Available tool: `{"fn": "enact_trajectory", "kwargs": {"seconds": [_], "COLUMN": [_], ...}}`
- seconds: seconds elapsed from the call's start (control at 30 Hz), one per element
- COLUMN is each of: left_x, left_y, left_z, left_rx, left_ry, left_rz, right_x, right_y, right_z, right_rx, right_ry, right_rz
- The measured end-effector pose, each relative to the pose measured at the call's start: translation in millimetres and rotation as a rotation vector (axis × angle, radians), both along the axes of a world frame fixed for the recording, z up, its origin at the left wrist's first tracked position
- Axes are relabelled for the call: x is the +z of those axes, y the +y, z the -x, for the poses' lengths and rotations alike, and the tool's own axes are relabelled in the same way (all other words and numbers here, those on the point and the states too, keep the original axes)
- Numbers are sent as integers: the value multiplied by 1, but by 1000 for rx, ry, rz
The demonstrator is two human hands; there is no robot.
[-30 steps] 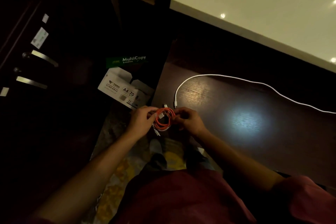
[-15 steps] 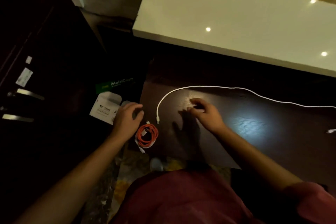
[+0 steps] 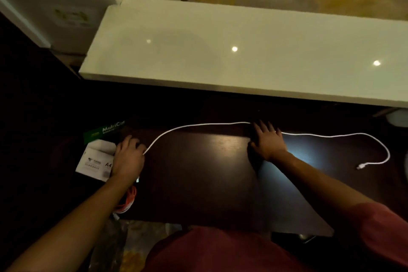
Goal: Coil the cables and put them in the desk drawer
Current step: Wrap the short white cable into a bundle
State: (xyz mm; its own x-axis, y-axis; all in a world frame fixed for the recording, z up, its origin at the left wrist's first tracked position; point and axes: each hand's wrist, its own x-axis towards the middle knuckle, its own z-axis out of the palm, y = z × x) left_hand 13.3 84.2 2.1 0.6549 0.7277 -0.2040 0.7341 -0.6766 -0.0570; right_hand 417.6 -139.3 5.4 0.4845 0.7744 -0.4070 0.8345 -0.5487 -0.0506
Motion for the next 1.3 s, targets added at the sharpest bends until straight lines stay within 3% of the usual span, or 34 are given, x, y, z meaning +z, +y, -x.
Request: {"fn": "enact_trajectory", "kwargs": {"seconds": [0.1,0.2,0.4,0.53,0.63,0.7,0.8,0.93,1.1,1.23,1.3], "left_x": [27,40,124,186,219,243,278,310,330,320,315], "left_y": [-5,-16,-52,-90,-121,-145,-163,-156,-151,-145,-145], "left_z": [-25,-47,-120,-166,-194,-213,-235,-258,-262,-262,-260], "left_rx": [127,267,259,186,88,-26,-245,-369,-506,-568,-604], "left_ry": [-40,-237,-742,-938,-1052,-1069,-974,-891,-823,-925,-987], "left_rz": [87,204,439,638,767,797,782,519,372,155,143], "right_x": [8,15,23,45,82,127,199,265,311,342,354], "right_y": [5,7,-5,-22,-32,-42,-55,-73,-98,-108,-109], "right_z": [-17,-18,-29,-19,-14,-16,-11,-4,-3,6,14], "right_rx": [-7,35,46,120,166,204,265,116,54,67,97], "right_ry": [-4,-37,452,609,559,543,720,971,1049,1092,1049], "right_rz": [16,1,-33,26,-160,-441,-742,-833,-1013,-1116,-1167]}}
